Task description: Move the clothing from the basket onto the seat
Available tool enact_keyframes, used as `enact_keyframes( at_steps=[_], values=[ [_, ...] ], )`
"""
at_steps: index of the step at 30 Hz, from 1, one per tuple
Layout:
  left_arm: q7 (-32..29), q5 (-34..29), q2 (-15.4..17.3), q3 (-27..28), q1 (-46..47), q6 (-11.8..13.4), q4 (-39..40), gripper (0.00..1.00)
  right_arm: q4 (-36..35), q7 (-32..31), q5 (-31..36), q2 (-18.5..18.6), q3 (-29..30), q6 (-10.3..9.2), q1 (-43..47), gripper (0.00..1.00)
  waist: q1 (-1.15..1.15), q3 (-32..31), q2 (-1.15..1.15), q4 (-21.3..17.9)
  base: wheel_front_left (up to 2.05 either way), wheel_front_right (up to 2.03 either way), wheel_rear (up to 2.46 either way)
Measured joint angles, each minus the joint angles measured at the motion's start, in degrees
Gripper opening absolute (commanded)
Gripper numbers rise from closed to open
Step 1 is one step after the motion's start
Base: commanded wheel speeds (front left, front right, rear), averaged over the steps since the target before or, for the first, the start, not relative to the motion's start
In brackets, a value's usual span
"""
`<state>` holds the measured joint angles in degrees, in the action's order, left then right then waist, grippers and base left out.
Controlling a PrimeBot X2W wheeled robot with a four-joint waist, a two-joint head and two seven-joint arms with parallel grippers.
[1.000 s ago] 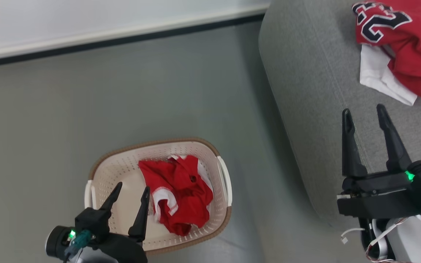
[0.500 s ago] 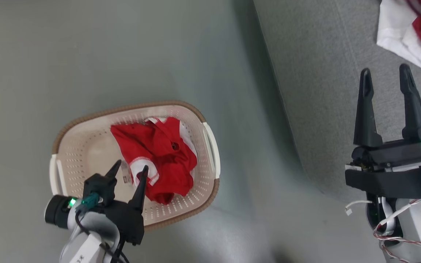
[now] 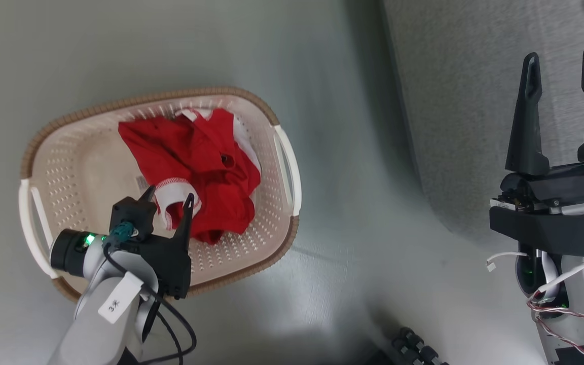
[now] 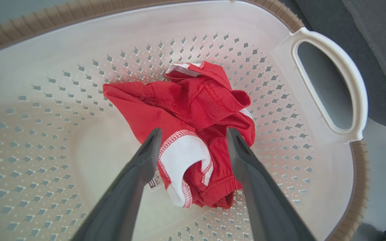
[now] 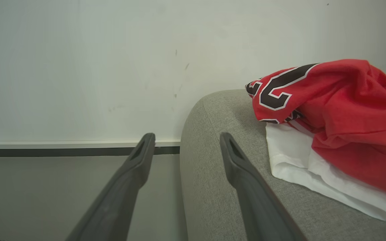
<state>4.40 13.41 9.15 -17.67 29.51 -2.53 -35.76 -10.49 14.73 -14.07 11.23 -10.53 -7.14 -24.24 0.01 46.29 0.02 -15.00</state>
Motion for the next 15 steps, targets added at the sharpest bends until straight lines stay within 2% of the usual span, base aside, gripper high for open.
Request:
enact_keyframes(
  at_steps=[15],
  values=[
    [2.5,-0.4,0.3,0.5,5.9,0.1,-8.1,1.00,0.7,0.0,1.1,-1.2,-0.1,0.00,-1.5,1.00,-0.01,4.8,-0.01,0.5,0.00,0.00,0.00]
  ],
)
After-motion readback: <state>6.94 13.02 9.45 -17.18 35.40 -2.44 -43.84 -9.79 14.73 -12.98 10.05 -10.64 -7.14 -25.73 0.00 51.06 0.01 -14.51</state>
